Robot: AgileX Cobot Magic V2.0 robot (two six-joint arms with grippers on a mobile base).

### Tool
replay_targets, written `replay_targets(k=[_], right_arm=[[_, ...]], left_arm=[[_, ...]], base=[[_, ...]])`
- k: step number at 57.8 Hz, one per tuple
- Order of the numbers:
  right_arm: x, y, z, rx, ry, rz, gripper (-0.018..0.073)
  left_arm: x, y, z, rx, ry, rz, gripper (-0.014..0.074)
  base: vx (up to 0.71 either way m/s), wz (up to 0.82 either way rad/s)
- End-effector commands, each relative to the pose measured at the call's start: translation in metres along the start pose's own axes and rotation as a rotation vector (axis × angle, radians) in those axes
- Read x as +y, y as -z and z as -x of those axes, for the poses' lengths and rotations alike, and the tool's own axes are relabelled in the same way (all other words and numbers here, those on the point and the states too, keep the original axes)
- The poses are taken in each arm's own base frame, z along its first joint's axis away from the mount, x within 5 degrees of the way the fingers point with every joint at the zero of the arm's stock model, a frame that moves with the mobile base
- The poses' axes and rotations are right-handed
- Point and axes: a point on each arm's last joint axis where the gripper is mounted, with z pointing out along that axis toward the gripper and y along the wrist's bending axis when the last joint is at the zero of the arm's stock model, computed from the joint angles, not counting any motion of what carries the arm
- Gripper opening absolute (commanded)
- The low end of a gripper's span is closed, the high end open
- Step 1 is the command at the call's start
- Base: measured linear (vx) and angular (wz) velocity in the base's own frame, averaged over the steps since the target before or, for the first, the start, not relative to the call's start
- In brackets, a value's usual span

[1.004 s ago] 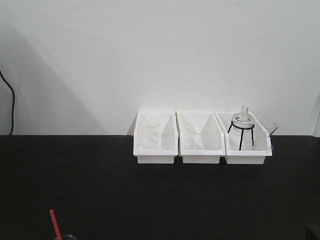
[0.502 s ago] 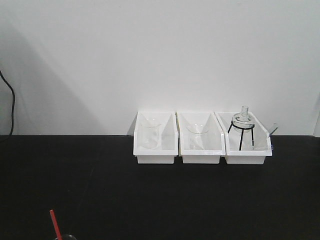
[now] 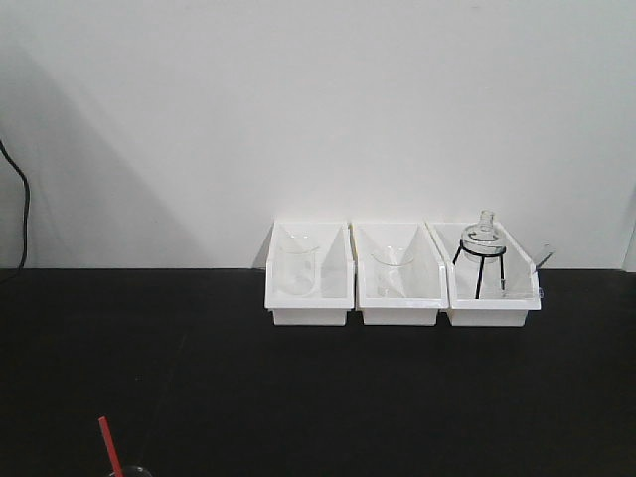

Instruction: Sort red and green spoons into left cabinet

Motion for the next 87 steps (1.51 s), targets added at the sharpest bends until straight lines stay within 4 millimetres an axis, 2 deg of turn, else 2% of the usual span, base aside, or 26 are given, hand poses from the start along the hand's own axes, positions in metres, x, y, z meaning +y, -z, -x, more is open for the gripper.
replay_targets(k=[1, 25, 39, 47, 56, 63, 75, 87], right_arm=[[-0.004, -0.009, 0.017, -0.11, 0.027, -0.022, 0.0477], [0.001, -0.039, 0.017, -0.185, 0.073, -0.005, 0.046], [0.005, -0.06, 0.009, -0.197, 0.065, 0.007, 0.0453], [0.006, -0.066, 0.007, -0.219, 0.062, 0.006, 0.0367], [0.006, -0.067, 0.009, -0.243, 0.06, 0.001, 0.0133], [0.005, -0.067, 0.009, -0.243, 0.058, -0.002, -0.0009], [0.004, -0.065, 0.014, -0.298, 0.067, -0.018, -0.0006], [-0.003, -0.054, 0.03, -0.403, 0.068, -0.069, -0.0001]], left_arm=[[-0.001, 0.004, 0.019, -0.114, 0.015, -0.005, 0.0477], [-0.001, 0.004, 0.019, -0.114, 0.009, -0.005, 0.0477], [-0.001, 0.004, 0.02, -0.115, 0.009, -0.005, 0.0477], [-0.001, 0.004, 0.02, -0.115, 0.009, -0.005, 0.0477], [-0.001, 0.004, 0.02, -0.115, 0.009, -0.005, 0.0477], [-0.001, 0.004, 0.02, -0.115, 0.009, -0.005, 0.0477], [-0.001, 0.004, 0.02, -0.115, 0.009, -0.005, 0.0477], [-0.001, 0.004, 0.02, -0.119, 0.017, -0.005, 0.0477]], base=[[0.0, 0.0], [0.0, 0.0], [0.0, 0.0], [0.0, 0.0], [0.0, 0.0], [0.0, 0.0], [0.0, 0.0], [0.0, 0.0]])
